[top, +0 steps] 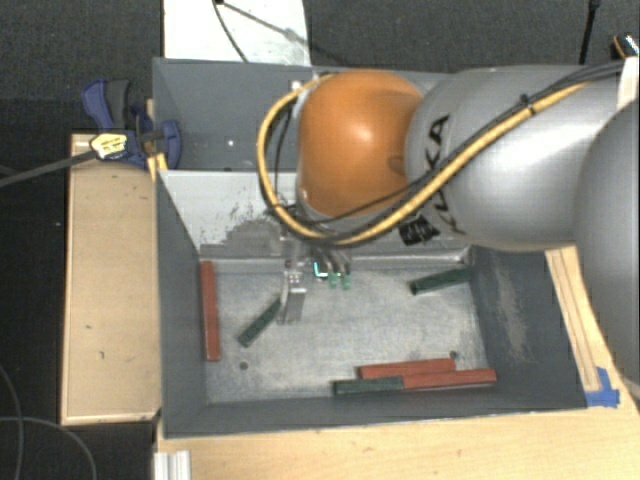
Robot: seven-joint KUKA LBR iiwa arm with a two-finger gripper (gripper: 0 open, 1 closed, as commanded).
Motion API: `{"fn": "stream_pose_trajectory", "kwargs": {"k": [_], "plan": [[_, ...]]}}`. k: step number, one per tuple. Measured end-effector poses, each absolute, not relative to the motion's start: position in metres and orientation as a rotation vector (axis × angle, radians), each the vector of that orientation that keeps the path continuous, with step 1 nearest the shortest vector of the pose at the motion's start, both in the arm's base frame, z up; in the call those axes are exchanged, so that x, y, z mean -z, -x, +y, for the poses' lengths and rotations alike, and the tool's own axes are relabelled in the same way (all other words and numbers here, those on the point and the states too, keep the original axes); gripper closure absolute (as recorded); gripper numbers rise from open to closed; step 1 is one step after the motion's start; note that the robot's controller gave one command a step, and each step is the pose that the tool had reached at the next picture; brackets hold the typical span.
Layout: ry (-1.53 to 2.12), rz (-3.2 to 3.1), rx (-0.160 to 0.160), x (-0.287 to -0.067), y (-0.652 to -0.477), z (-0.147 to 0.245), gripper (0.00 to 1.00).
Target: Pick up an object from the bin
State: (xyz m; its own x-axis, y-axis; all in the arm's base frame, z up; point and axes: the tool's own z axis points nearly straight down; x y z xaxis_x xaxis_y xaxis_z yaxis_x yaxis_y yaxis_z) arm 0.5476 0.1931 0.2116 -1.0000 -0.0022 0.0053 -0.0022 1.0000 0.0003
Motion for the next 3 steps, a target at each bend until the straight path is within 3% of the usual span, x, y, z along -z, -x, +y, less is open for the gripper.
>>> {"fn": "stream_pose_trajectory", "kwargs": {"k": [1,2,3], "plan": [[-0.65,-3.069,0.0,-0.069,-0.584,0.207,0.0],[-0.64,-3.079,0.003,-0.073,-0.587,0.208,1.0],[-0.545,-3.107,0.004,-0.243,-0.573,0.208,1.0]]}}
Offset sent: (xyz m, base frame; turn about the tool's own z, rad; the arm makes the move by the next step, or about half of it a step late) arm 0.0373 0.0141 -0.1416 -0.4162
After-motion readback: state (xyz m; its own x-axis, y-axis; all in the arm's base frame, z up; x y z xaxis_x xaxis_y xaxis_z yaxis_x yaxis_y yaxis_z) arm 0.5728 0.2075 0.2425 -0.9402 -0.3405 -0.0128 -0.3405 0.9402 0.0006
